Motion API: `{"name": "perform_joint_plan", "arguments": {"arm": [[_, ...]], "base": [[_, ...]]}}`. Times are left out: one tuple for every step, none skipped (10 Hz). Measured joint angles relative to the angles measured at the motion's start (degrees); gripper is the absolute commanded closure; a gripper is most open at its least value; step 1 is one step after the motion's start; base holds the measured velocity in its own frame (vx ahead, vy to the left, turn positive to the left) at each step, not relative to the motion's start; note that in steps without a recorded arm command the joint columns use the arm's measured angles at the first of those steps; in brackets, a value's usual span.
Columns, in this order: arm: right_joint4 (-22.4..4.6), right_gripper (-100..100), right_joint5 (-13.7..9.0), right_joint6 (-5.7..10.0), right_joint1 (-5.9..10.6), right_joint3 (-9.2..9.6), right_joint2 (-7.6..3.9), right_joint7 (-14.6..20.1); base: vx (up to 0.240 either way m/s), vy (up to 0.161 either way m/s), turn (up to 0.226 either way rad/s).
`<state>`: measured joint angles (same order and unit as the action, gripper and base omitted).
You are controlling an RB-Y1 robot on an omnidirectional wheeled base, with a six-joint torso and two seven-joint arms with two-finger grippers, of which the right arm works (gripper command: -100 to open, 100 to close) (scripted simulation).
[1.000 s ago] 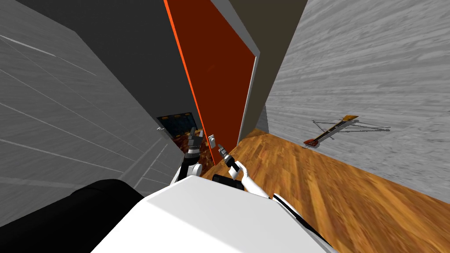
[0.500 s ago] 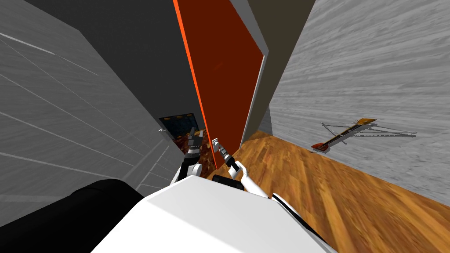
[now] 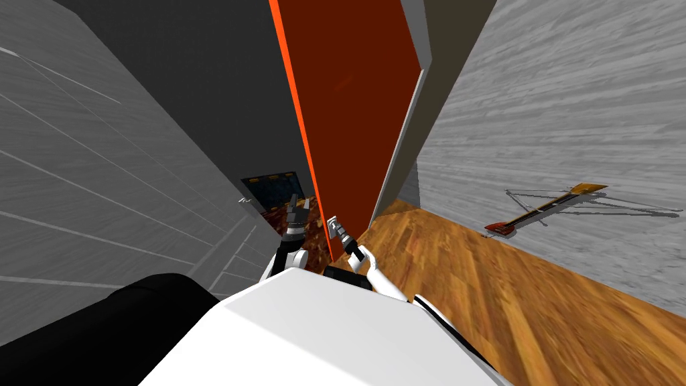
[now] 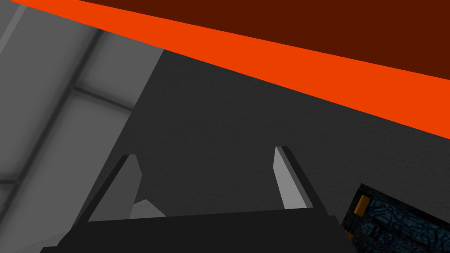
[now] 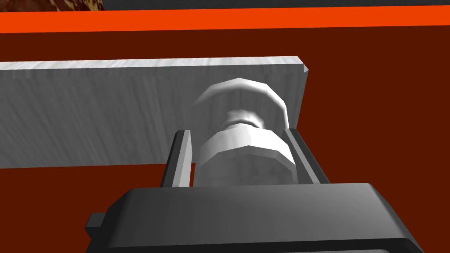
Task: Push the door open
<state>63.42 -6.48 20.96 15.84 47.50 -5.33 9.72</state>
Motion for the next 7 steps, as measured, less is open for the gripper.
{"name": "perform_joint_plan", "arguments": {"arm": [[0.05, 100, -0.01, 0.00, 0.16, -0.09, 0.08, 0.00], [0.06, 100, -0.01, -0.05, 0.23, -0.10, 0.13, -0.02], [0.06, 100, 0.00, -0.07, 0.25, -0.08, 0.15, -0.03], [0.06, 100, 0.00, -0.07, 0.24, -0.08, 0.16, -0.03], [0.05, 100, 0.00, -0.07, 0.23, -0.08, 0.15, -0.02], [-0.05, 100, 0.46, -0.16, -0.16, -0.13, 0.19, 0.07], [0.18, 100, 0.99, -0.42, -0.73, -0.27, -0.02, 0.22]], "base": [[-0.009, -0.015, 0.016], [0.000, 0.000, 0.000], [0.000, 0.000, 0.000], [0.000, 0.000, 0.000], [0.063, 0.087, -0.081], [0.066, 0.151, -0.115], [0.056, 0.176, -0.120]]}}
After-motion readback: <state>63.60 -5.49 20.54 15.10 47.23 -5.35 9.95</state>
